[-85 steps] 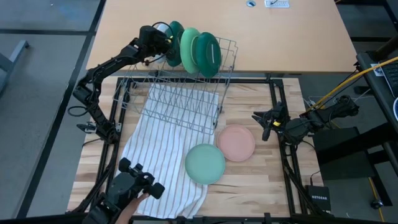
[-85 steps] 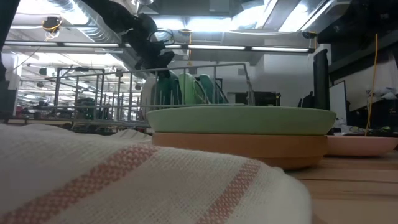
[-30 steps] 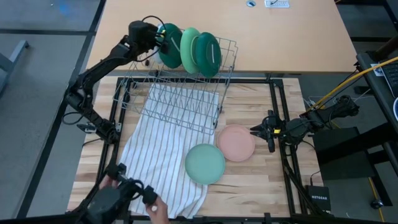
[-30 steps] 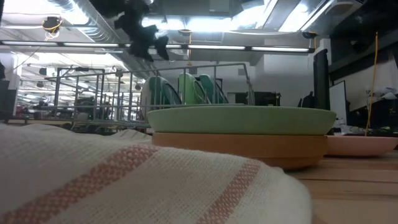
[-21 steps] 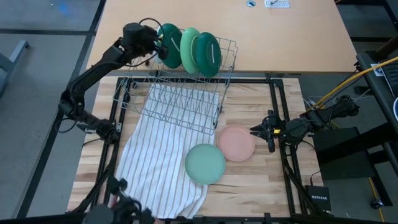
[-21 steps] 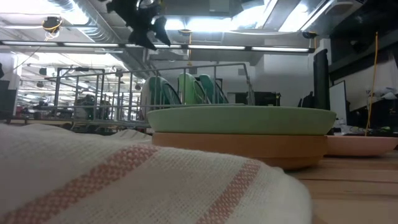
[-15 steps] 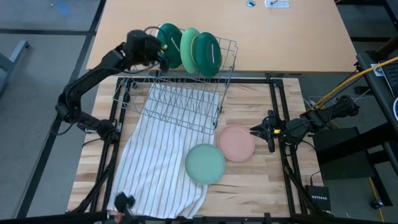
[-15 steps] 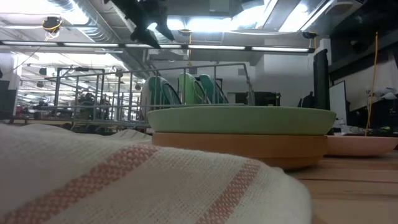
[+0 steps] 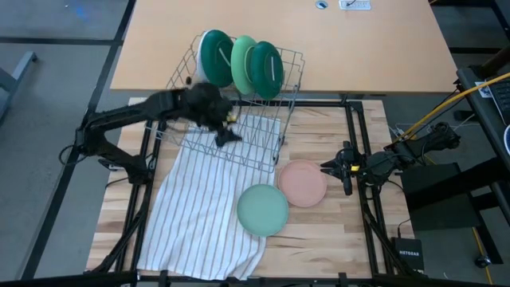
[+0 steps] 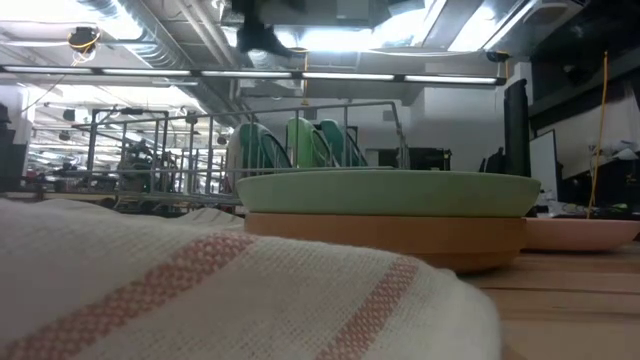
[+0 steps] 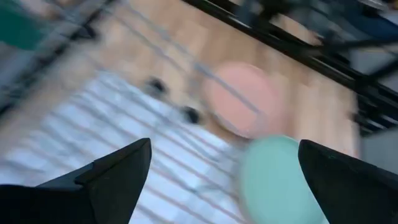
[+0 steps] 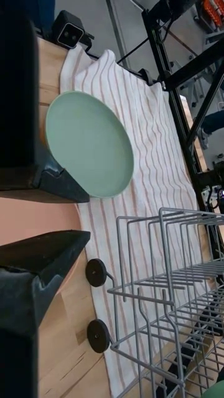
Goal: Sort dishes
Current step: Put the light green plate into the dishwasher rack
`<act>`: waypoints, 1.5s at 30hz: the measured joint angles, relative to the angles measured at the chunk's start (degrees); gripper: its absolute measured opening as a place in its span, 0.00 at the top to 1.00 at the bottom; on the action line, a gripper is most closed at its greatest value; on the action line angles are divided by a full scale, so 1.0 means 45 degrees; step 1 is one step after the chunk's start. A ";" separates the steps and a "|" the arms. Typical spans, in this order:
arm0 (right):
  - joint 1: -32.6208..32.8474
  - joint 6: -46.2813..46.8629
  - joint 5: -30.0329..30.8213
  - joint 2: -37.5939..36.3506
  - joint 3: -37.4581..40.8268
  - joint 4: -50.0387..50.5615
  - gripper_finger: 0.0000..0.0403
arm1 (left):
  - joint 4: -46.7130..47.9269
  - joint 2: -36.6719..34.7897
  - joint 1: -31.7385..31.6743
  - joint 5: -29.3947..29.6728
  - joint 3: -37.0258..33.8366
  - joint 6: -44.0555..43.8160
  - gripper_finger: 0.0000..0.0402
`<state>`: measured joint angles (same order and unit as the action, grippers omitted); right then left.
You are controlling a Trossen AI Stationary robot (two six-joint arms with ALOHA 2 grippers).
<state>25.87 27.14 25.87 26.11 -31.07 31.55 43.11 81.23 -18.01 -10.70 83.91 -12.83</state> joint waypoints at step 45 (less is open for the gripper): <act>0.0000 -0.0002 0.0005 0.0001 0.0000 -0.0001 0.79 | -0.5325 0.7817 0.9618 0.1372 -0.0023 -0.0935 0.03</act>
<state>25.87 27.14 25.89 26.11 -31.07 31.55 19.15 116.41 25.27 -4.53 83.81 -17.03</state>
